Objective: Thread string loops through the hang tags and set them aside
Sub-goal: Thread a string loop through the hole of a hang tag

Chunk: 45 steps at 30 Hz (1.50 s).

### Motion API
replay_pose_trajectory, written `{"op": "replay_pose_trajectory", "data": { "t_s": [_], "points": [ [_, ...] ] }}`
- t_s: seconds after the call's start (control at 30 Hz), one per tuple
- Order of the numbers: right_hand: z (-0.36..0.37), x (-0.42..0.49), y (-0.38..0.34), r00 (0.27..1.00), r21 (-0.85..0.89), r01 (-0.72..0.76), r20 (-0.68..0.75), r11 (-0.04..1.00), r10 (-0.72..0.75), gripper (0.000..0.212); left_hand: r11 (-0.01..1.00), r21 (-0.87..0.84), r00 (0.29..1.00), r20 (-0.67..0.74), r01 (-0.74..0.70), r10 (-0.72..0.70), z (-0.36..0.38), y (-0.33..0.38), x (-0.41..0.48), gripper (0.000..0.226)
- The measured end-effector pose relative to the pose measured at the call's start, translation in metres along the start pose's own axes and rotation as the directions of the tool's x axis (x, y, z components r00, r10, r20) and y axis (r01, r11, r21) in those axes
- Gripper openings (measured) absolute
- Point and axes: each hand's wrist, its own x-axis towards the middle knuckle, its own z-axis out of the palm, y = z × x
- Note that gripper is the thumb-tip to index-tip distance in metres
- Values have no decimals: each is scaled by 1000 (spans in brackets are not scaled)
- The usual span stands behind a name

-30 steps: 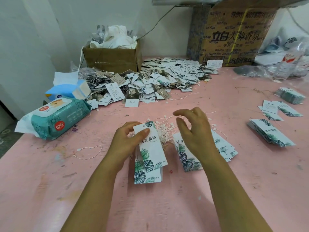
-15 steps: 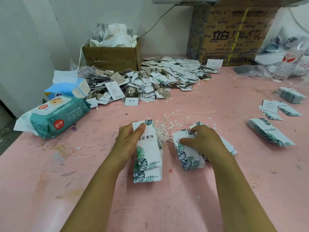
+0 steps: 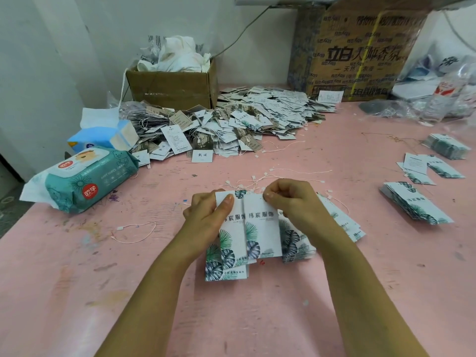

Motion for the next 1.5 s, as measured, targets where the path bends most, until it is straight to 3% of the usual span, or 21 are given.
{"op": "replay_pose_trajectory", "data": {
  "t_s": [0.13, 0.23, 0.5, 0.67, 0.83, 1.0, 1.1, 1.3, 1.5],
  "points": [
    [15, 1, 3, 999, -72, 18, -25, 997, -20, 23, 993, 104, 998, 51, -51, 46, 3, 4, -4, 33],
    [18, 2, 4, 997, -119, 61, -34, 991, -65, 21, 981, 165, 993, 84, -99, 86, 5, 5, -4, 18],
    [18, 3, 7, 984, -181, 166, -36, 969, -175, 8, 991, 109, 992, 109, -73, 61, 10, 2, -6, 18],
    [13, 3, 9, 919, -177, 258, -258, 950, -298, 27, 995, 75, 990, 132, -60, 49, 9, 0, -6, 15],
    [-2, 4, 11, 807, -287, 312, -424, 906, -412, 26, 977, 140, 981, 134, -159, 140, 8, -4, -2, 24],
    [3, 4, 10, 853, -331, 316, -311, 889, -419, 14, 962, 51, 953, 157, -269, 258, 7, 0, -2, 14],
    [9, 3, 9, 866, -350, 330, -257, 877, -429, 8, 970, -14, 964, 113, -241, 241, 8, -1, -1, 15],
    [14, -1, 4, 839, -398, 364, -253, 842, -482, 4, 961, -122, 965, 57, -249, 257, 8, 0, 0, 10],
    [17, -2, -1, 811, -459, 386, -244, 800, -532, 12, 935, -231, 961, 0, -269, 276, 7, 3, 0, 8]
  ]
}}
